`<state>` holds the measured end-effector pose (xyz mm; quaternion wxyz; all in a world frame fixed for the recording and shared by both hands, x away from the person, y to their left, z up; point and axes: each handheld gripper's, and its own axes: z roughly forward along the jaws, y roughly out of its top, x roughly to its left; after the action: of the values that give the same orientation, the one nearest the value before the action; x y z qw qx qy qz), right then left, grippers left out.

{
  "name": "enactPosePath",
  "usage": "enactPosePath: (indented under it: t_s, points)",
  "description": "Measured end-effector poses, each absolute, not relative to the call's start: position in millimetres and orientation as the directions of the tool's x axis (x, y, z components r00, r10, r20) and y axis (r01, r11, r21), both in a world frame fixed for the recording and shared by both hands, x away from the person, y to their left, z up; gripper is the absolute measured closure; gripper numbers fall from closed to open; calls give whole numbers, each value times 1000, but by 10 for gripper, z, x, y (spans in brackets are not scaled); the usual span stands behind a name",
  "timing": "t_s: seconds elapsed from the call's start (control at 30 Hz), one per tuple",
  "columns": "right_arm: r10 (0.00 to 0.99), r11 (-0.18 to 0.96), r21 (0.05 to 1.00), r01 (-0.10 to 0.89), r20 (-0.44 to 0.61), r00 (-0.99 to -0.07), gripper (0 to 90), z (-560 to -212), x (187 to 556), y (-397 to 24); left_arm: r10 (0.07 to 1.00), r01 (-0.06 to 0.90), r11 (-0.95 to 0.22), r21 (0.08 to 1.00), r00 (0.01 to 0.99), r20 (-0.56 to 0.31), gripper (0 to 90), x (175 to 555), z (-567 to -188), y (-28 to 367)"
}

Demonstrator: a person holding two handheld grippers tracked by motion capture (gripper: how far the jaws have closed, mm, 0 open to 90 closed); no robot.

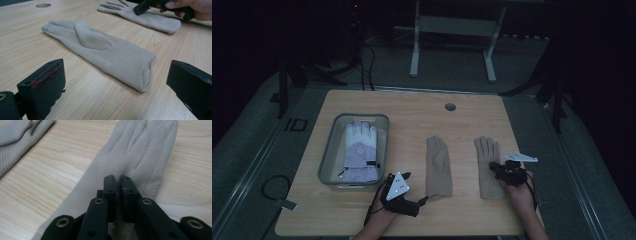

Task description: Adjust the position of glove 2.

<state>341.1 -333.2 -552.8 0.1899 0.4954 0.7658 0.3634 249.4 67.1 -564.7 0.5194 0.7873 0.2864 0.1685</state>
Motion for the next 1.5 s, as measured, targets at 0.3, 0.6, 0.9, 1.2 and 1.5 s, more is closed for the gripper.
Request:
enactPosePath:
  t_s: [0.3, 0.6, 0.9, 1.2, 1.5]
  points:
    - [931, 188, 744, 642, 73, -357, 862, -5365, 3393, -3278, 627, 279, -293, 915, 778, -37, 22, 2495, -5646, 673]
    - [943, 123, 788, 603, 96, -318, 863, -5065, 3302, -3125, 628, 280, -293, 914, 778, -37, 22, 2496, -5646, 674]
    - [943, 95, 813, 575, 111, -313, 863, -4832, 3276, -2808, 628, 279, -292, 915, 778, -37, 22, 2495, -5646, 674]
    - [938, 61, 828, 557, 144, -316, 862, -4752, 3202, -2339, 631, 278, -292, 915, 775, -34, 22, 2490, -5646, 680]
    - [910, 41, 812, 582, 210, -358, 862, -4793, 3178, -1826, 626, 278, -294, 914, 779, -35, 22, 2487, -5647, 678]
